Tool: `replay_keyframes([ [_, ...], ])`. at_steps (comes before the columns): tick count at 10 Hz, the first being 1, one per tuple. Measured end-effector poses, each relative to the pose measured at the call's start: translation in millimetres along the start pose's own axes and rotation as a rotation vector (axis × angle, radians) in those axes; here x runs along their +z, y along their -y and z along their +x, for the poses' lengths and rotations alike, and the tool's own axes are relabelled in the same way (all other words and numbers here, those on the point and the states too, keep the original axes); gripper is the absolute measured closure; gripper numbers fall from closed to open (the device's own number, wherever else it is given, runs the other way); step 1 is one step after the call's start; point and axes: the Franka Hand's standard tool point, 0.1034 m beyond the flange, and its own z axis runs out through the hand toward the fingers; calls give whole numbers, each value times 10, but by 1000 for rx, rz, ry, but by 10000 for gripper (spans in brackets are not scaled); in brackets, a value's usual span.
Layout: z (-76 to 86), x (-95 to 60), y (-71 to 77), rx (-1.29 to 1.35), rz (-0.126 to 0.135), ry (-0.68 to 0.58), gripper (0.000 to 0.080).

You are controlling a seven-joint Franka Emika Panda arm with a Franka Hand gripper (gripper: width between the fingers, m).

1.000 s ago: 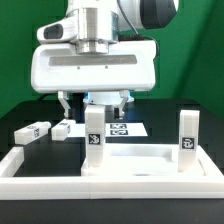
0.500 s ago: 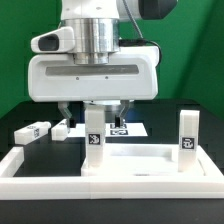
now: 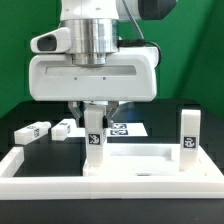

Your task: Assemble desk

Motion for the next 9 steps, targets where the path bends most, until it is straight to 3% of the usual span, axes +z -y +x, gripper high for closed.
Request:
replay_keyframes([
  [5,-67,-10,-8,657,-9,-60,510],
  [7,-76,-11,20,898,15,-80,509],
  [9,-89,-9,16,1086,20,-81,509],
])
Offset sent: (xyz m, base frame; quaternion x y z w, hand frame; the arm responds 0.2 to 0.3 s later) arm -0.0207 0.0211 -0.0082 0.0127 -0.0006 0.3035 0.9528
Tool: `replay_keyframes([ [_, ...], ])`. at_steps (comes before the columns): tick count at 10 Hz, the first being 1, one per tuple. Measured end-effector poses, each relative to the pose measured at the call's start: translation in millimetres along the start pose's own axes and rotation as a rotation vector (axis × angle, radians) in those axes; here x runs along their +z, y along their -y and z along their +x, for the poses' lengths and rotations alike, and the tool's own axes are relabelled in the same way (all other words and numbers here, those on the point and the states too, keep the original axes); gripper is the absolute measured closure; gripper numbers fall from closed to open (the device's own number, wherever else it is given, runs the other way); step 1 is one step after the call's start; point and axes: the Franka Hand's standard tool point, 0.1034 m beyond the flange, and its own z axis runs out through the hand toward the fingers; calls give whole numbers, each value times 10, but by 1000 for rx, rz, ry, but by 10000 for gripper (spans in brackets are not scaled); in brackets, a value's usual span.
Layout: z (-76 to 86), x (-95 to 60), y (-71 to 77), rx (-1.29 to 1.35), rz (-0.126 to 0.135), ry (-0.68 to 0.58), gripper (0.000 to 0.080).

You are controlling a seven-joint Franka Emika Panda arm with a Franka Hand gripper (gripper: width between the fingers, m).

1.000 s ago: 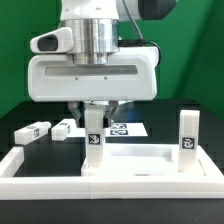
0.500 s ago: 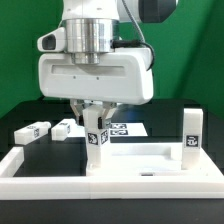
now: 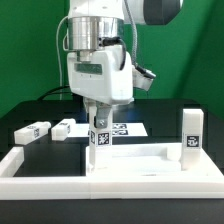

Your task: Assemble desk

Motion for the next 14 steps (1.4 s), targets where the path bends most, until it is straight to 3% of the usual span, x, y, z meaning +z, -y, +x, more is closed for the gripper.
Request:
replay_keyframes([
  [4,19,4,-11,-71,-2,-3,509],
  [5,25,6,-15,-214,-12,-25,329],
  [6,-9,7,5,-328,-11,-56,212],
  [7,-43,14,-1,-462,6,-76,212],
  [8,-32,24,-10,-515,0,-75,163],
  [10,-28,28,-11,-661,-6,-76,153],
  [11,-17,1,-1,-756,13,-80,151],
  [12,-4,-103,-52,-855,66,-74,151],
  [14,24,-264,-197,-984,119,-20,151],
])
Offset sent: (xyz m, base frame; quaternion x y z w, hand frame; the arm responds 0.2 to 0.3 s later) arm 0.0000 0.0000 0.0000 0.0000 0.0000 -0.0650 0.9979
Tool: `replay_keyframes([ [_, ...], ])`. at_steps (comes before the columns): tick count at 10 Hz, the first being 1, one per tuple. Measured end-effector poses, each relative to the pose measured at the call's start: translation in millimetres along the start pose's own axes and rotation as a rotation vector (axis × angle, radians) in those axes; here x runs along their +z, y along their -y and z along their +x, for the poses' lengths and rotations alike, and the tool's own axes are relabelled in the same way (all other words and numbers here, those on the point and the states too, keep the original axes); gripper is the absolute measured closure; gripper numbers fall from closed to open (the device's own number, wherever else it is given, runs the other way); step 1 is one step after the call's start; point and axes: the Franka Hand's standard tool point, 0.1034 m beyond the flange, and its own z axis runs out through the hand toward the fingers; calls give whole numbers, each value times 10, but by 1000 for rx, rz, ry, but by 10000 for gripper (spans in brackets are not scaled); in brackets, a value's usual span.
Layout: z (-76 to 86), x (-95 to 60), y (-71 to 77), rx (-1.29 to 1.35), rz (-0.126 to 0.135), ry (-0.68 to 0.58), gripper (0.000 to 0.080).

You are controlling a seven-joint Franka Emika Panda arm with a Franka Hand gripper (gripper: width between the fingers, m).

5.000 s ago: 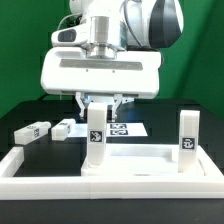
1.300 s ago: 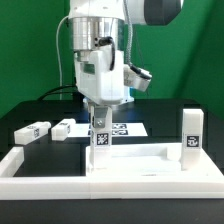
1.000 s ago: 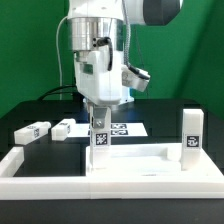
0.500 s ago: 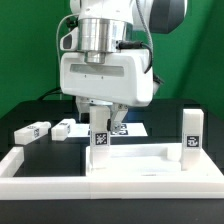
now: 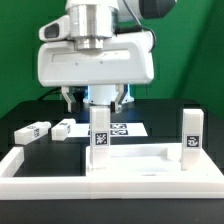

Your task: Assemble desk

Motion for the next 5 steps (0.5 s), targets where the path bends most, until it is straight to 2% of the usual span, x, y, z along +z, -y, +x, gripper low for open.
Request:
replay_keyframes([
  [1,10,-27,24,-18,7,-9,151],
  [2,0,-5,9,-125,-3,-6,151],
  [5,0,13,8,-190,-9,-4,151],
])
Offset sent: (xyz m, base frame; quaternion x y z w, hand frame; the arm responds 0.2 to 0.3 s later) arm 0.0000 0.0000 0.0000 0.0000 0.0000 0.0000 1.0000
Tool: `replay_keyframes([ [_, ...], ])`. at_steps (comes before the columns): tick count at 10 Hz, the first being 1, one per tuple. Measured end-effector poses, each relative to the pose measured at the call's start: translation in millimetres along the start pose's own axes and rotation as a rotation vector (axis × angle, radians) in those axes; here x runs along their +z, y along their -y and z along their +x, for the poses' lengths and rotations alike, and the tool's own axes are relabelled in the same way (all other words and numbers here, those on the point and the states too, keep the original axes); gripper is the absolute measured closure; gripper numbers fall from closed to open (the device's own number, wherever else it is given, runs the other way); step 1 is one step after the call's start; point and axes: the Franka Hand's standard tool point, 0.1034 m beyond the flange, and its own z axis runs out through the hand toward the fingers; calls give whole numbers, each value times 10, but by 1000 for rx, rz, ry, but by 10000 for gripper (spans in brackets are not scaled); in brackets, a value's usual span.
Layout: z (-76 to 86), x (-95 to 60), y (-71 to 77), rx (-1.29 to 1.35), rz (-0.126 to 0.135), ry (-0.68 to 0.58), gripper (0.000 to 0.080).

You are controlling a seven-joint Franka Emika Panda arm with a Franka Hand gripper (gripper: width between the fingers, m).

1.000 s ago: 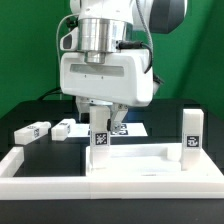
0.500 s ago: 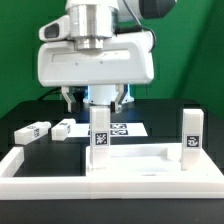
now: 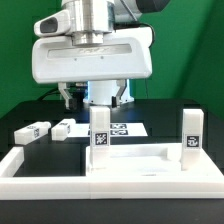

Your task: Assemble desk

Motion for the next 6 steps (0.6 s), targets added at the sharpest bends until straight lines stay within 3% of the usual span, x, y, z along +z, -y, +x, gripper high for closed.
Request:
replay_keyframes([
  [1,27,61,47,-99,-8,7,151],
  [3,17,164,237,-126,2,14,151],
  [4,-6,195,250,-138,0,13,151],
  [6,50,173,60,-133,-5,11,151],
])
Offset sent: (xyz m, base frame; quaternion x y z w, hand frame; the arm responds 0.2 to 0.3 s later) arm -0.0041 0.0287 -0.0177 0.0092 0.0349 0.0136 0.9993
